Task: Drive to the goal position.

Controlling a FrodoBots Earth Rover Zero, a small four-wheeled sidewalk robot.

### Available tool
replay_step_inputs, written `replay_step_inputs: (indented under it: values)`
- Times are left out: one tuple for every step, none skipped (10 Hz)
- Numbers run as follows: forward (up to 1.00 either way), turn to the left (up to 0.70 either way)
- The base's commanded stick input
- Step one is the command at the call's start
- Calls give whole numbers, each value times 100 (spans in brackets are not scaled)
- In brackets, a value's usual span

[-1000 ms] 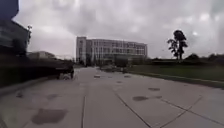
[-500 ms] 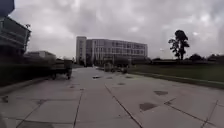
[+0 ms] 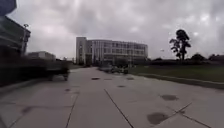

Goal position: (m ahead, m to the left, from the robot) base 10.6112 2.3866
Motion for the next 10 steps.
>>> replay_step_inputs:
  values:
    - [70,3]
    - [70,3]
    - [70,3]
    - [70,3]
    - [70,3]
    - [70,4]
    - [70,4]
    - [70,4]
    - [70,3]
    - [70,3]
